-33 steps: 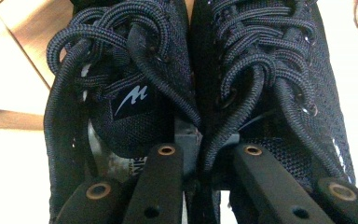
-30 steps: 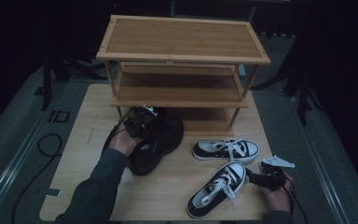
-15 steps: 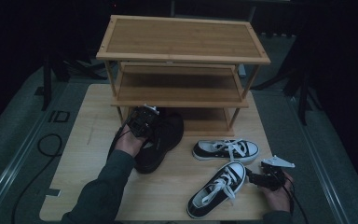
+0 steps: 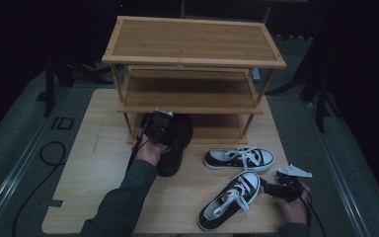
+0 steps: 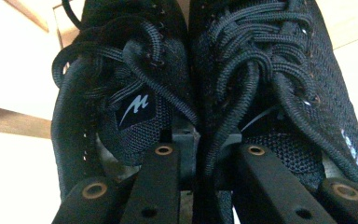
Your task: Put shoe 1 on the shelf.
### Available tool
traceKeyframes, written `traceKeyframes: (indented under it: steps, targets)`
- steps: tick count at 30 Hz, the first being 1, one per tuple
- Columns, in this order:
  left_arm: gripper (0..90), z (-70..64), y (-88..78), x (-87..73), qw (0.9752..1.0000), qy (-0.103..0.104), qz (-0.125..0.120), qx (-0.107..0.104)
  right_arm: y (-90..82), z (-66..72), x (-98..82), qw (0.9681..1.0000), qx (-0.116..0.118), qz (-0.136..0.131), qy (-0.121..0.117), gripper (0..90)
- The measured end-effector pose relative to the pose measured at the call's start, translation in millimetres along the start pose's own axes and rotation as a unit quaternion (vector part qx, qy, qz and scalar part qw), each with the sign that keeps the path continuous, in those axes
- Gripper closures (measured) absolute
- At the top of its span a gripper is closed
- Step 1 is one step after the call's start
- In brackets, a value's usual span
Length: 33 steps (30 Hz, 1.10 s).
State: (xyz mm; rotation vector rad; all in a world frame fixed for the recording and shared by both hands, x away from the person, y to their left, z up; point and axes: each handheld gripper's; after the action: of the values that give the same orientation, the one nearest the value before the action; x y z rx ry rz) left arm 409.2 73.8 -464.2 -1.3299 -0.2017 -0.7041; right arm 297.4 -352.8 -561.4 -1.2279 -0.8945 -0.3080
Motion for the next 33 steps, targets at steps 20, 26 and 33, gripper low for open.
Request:
traceKeyframes:
  steps: [20, 26, 33]
  targets:
    - [45.3, 18.9, -44.5, -19.8, 0.9958, 0.048, -0.058, -0.052, 0.0, 0.0, 0.0, 1.0, 0.0, 0.0, 0.0, 20.2]
    - [50.2, 27.0, -60.9, -31.2, 0.9909, 0.05, -0.076, -0.099, 0.0, 0.1, 0.0, 1.0, 0.0, 0.0, 0.0, 20.2]
    - [56.0, 28.6, -68.3, -39.2, 0.9872, 0.056, -0.077, -0.128, 0.0, 0.1, 0.0, 1.0, 0.0, 0.0, 0.0, 20.2]
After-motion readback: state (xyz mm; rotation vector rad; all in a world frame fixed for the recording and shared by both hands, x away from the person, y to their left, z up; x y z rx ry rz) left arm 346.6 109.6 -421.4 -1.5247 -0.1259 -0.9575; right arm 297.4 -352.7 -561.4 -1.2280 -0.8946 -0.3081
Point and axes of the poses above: each handheld gripper's, and its own axes: y roughly forward along the jaws, x roughly out of its top, z roughly to its left, and after that the axes turned 5 degrees about x, right-handed
